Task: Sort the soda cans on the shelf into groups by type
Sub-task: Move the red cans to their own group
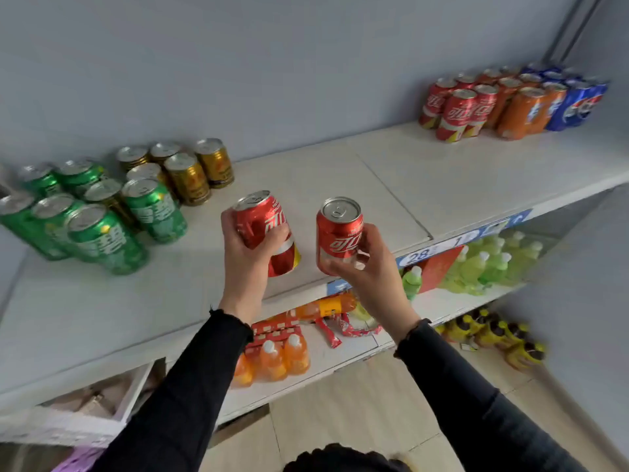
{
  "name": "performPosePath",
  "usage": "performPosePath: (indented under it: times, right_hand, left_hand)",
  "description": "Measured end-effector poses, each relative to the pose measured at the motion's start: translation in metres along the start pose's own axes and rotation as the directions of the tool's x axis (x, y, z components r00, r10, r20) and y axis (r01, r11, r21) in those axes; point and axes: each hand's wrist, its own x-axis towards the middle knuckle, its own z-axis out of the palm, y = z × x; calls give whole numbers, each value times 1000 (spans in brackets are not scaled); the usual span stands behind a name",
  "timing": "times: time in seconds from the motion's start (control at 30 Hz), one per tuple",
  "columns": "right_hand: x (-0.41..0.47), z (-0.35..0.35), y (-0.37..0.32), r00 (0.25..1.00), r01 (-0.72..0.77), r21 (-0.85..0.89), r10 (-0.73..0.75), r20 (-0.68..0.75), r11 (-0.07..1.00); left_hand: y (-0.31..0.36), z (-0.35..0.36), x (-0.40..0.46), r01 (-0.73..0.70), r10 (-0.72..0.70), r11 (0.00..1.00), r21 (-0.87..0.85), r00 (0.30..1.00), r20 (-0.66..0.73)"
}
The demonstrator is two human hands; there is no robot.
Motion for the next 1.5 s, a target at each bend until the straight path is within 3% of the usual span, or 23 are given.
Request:
performPosePath:
  times: [0.2,0.37,0.73,1.0,1.23,1.37,1.5]
  right_hand:
    - [34,-148,46,996,-17,-66,11,-93,998]
    - [63,-236,72,982,-55,-117,32,-187,992]
    - [179,-339,125,943,-117,-105,77,-323,988]
    - [274,-366,150,946,-158,-158,103,-307,975]
    - [330,-370,166,971,-81,-164,41,-235,983]
    - [341,-378,177,988,-36,-166,10,-154,985]
    - [343,-396,185,999,25,-204,-30,-20,979]
  left_hand:
    - [-14,162,1,29,-27,999,-21,996,87]
    - [-17,257,15,-9,-1,999,44,973,232]
    - [-48,391,117,-225,82,929,295,899,430]
    - [-56,449,180,-330,130,839,434,894,428]
    - [-69,481,209,-309,137,853,420,911,390]
    - [-72,492,210,-323,177,803,500,931,318]
    - [-72,500,198,-238,129,790,565,966,226]
